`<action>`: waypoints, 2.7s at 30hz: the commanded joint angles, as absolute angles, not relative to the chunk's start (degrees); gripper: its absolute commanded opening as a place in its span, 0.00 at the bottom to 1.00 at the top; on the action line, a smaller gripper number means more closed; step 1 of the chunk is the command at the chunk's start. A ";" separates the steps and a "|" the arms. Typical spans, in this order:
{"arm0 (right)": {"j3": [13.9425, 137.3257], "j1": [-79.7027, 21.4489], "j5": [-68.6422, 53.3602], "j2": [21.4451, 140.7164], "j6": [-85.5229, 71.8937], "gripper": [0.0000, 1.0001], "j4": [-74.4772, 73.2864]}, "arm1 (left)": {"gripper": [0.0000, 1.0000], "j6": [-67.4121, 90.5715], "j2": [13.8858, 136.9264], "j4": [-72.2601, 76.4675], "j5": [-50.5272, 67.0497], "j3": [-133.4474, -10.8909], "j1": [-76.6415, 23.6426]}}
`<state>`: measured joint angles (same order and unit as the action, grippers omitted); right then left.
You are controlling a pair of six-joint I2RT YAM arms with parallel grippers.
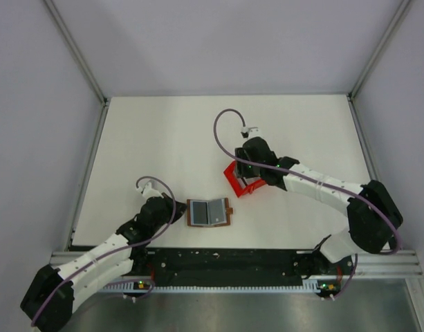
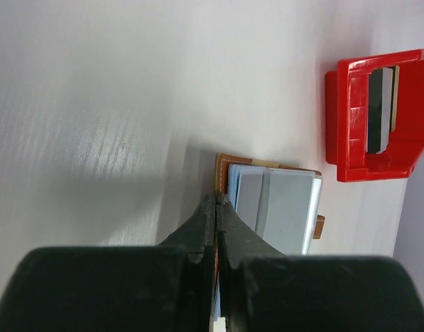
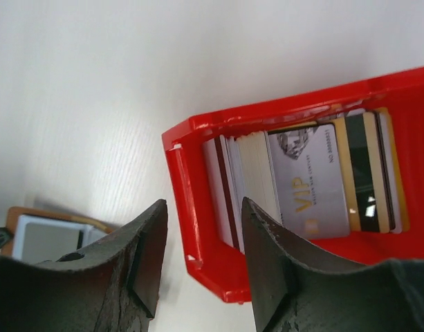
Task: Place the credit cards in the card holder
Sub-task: Pick up the credit card from the storage box.
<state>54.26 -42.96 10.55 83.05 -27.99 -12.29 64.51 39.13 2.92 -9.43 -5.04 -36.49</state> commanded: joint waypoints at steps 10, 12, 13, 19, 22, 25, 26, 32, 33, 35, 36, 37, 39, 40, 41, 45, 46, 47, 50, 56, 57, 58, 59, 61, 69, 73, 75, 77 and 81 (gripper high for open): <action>63.98 -42.98 17.84 94.48 -15.12 0.47 -19.07 | 0.00 63.02 39.11 4.04 -9.05 -6.94 -36.56; 64.25 -42.98 18.02 95.27 -14.42 0.47 -19.07 | 0.00 63.10 39.20 4.04 -9.05 -6.59 -36.56; 64.25 -42.98 17.84 95.53 -14.15 0.47 -19.07 | 0.00 63.28 39.20 4.22 -9.05 -6.42 -36.48; 63.81 -42.98 21.09 95.89 -14.15 0.46 -19.16 | 0.00 63.37 39.46 4.57 -9.05 -6.24 -36.48; 63.46 -42.98 22.23 95.19 -13.62 0.43 -19.16 | 0.00 63.28 39.99 4.75 -9.05 -6.42 -36.47; 63.46 -42.98 22.76 94.66 -13.36 0.43 -19.16 | 0.00 63.28 40.34 5.01 -8.88 -6.33 -36.47; 63.37 -42.98 22.85 94.31 -13.27 0.42 -19.07 | 0.00 63.28 40.25 5.10 -8.88 -6.33 -36.56; 63.37 -42.98 22.94 93.69 -12.48 0.39 -18.98 | 0.00 63.37 40.25 5.19 -8.88 -6.07 -36.47; 63.37 -42.98 23.29 93.43 -12.48 0.38 -18.98 | 0.00 63.46 40.34 5.19 -8.88 -6.06 -36.56; 63.20 -42.98 23.29 93.08 -12.48 0.38 -18.90 | 0.00 63.46 40.34 5.19 -8.88 -6.06 -36.47; 63.37 -42.98 23.20 92.99 -12.39 0.38 -18.90 | 0.00 63.46 40.25 5.19 -8.88 -6.06 -36.56; 63.37 -42.98 22.86 92.90 -12.13 0.38 -18.90 | 0.00 63.37 40.25 5.27 -8.88 -5.98 -36.48; 63.37 -42.98 22.59 92.64 -11.60 0.38 -18.90 | 0.00 63.37 40.25 5.27 -8.96 -5.98 -36.47; 63.46 -42.98 22.67 92.64 -11.25 0.38 -18.90 | 0.00 63.37 40.34 5.19 -8.96 -5.98 -36.47; 63.37 -42.98 22.76 92.64 -10.99 0.38 -18.90 | 0.00 63.37 40.25 5.27 -8.88 -5.98 -36.47; 63.37 -42.98 24.08 92.55 -10.11 0.40 -18.90 | 0.00 63.28 40.25 5.27 -8.88 -5.80 -36.56; 63.37 -42.98 24.17 92.55 -9.85 0.40 -18.90 | 0.00 63.37 40.34 5.27 -8.88 -5.80 -36.56; 63.37 -42.98 24.34 92.46 -9.58 0.40 -18.90 | 0.00 63.37 40.25 5.36 -8.88 -5.89 -36.56; 63.37 -43.07 25.14 92.64 -9.23 0.40 -18.81 | 0.00 63.37 40.25 5.45 -8.79 -5.71 -36.56; 63.54 -42.98 24.70 92.55 -9.14 0.40 -18.98 | 0.00 63.63 40.25 5.80 -8.70 -5.36 -36.48; 63.46 -42.98 24.09 92.11 -9.40 0.41 -18.90 | 0.00 63.55 40.34 5.80 -8.79 -5.36 -36.47; 63.28 -42.98 22.69 91.59 -9.93 0.42 -18.72 | 0.00 63.54 40.43 5.89 -8.79 -5.36 -36.47; 63.02 -42.98 21.72 91.32 -10.19 0.45 -18.20 | 0.00 63.63 40.43 5.89 -8.79 -5.36 -36.47; 63.02 -42.98 21.53 91.14 -10.63 0.49 -17.76 | 0.00 63.63 40.43 6.15 -8.79 -5.27 -36.47; 63.89 -43.07 22.05 94.83 -9.23 0.54 -17.75 | 0.00 63.72 40.87 6.42 -8.70 -5.10 -36.47; 63.90 -43.15 23.20 96.50 -9.49 0.55 -17.93 | 0.00 63.81 40.96 6.59 -9.05 -4.92 -36.47; 64.07 -43.15 23.64 97.03 -9.23 0.55 -17.93 | 0.00 63.98 40.96 6.68 -9.14 -4.83 -36.48; 64.16 -43.15 24.95 96.77 -9.14 0.55 -17.93 | 0.00 63.98 40.87 6.94 -9.23 -4.75 -36.47; 63.99 -43.15 27.06 95.37 -9.14 0.55 -18.11 | 0.00 63.90 41.04 6.94 -9.23 -4.83 -36.56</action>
<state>61.30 -42.96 23.51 97.01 -9.98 -18.92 64.12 40.77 3.73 -8.62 -5.04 -36.49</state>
